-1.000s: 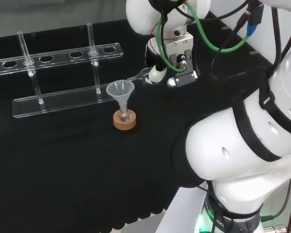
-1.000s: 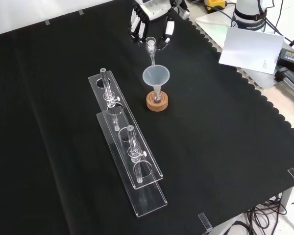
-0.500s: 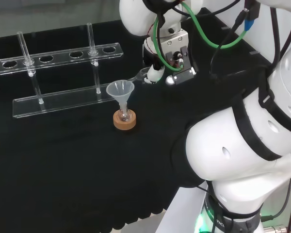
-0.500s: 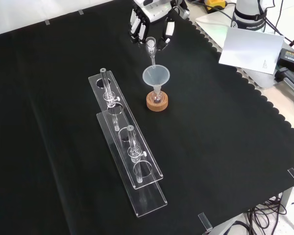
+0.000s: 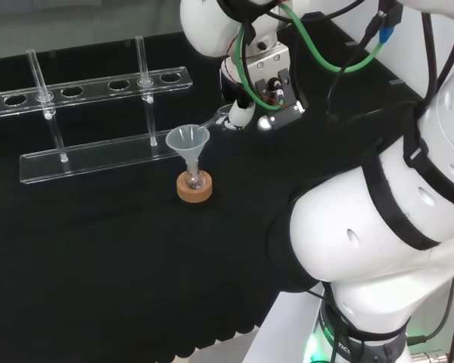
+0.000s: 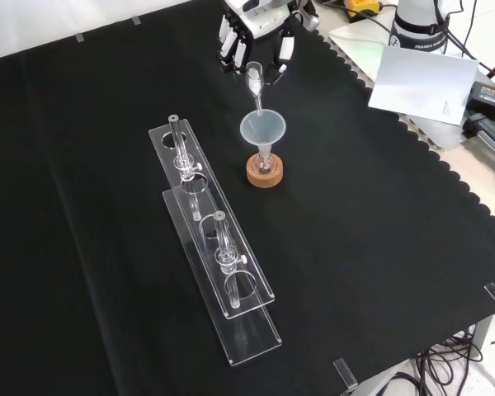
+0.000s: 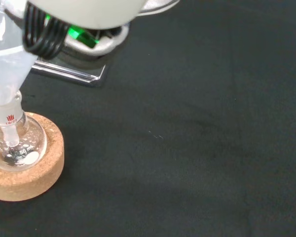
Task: Pour all the NaCl from the weighing funnel into the round-bottom flask.
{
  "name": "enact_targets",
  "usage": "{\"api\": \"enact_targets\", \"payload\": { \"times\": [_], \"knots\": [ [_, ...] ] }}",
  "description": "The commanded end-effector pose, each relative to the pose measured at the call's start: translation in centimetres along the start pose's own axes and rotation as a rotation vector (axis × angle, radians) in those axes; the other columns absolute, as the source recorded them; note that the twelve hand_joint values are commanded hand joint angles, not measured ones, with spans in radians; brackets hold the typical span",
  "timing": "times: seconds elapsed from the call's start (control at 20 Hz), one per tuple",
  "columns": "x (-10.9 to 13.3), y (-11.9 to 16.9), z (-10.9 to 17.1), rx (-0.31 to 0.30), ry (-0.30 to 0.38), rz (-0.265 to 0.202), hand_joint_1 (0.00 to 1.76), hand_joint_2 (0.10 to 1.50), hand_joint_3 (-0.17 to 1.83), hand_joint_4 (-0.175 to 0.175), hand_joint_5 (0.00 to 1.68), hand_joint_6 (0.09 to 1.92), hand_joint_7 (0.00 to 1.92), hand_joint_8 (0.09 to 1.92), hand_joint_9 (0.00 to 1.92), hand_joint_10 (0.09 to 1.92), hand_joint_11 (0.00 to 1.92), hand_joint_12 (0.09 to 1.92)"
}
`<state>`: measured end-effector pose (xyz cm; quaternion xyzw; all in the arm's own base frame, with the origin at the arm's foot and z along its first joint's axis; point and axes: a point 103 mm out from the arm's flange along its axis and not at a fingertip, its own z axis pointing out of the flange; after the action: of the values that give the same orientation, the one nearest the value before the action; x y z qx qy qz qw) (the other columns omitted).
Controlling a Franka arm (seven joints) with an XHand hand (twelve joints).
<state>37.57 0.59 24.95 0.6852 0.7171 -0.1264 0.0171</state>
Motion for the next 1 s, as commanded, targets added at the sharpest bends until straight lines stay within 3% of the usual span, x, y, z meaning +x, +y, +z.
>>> {"api": "enact_targets", "payload": {
  "times": [0.05, 1.0],
  "knots": [
    [0.3, 0.13, -0.27, 0.002, -0.028, -0.011, 1.15, 0.62, 0.6, 0.175, 1.52, 0.16, 0.84, 0.62, 1.29, 0.1, 1.14, 0.83],
    [1.02, 0.49, -1.27, 0.015, -0.131, -0.027, 1.15, 0.62, 0.6, 0.175, 1.53, 0.15, 0.84, 0.62, 1.29, 0.1, 1.14, 0.82]
  ]
}}
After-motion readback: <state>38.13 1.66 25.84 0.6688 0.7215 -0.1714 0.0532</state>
